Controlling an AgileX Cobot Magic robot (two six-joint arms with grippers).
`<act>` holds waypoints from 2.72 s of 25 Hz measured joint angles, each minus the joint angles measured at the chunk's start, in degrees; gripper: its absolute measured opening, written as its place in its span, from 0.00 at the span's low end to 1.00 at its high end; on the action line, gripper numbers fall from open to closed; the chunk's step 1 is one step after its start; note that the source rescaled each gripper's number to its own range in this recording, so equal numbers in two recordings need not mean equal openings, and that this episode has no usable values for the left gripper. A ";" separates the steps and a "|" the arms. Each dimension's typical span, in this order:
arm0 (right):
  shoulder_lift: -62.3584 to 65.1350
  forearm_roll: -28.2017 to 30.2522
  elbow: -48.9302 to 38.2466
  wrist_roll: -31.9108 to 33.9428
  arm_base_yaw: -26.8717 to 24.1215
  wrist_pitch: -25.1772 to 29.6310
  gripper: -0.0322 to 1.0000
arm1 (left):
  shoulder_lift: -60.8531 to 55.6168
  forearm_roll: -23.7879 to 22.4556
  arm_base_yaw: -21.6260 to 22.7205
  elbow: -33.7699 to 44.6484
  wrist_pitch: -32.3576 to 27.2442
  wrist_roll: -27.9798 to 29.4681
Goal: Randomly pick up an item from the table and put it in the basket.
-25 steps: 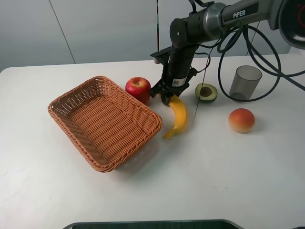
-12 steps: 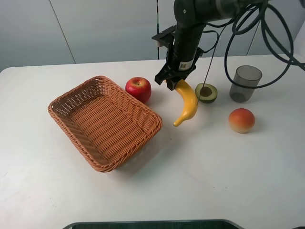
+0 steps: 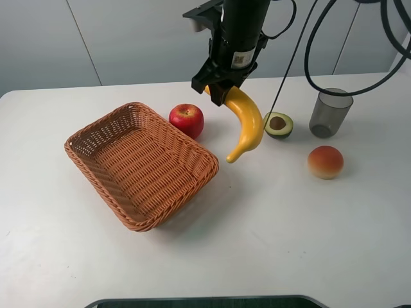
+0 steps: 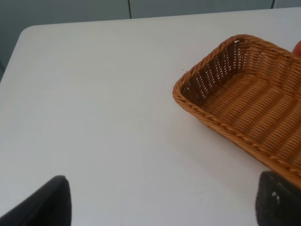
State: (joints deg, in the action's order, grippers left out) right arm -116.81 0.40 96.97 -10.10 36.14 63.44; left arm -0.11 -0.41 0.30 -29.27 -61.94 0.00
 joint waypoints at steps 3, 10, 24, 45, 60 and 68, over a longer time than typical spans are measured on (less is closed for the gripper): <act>-0.01 0.00 0.97 0.00 2.65 1.33 0.03 | 0.00 0.00 0.00 0.00 0.00 0.00; -0.01 -0.40 1.63 0.10 9.35 0.75 0.03 | 0.00 0.00 0.00 0.00 0.00 0.00; -1.63 0.47 1.83 0.31 17.18 -17.62 0.03 | 0.00 0.00 0.00 0.00 0.00 0.00; -8.07 6.49 1.96 -0.68 17.90 -21.01 0.54 | 0.00 0.00 0.00 0.00 0.00 0.00; -2.01 6.83 1.96 2.36 17.64 -9.54 0.97 | 0.00 0.00 0.00 0.00 0.00 0.00; 6.85 3.42 -4.63 14.07 10.11 -0.50 0.97 | 0.00 0.00 0.00 0.00 0.00 0.00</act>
State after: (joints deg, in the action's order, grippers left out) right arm -109.96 3.82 92.34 3.96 46.25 62.94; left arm -0.11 -0.41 0.30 -29.27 -61.94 0.00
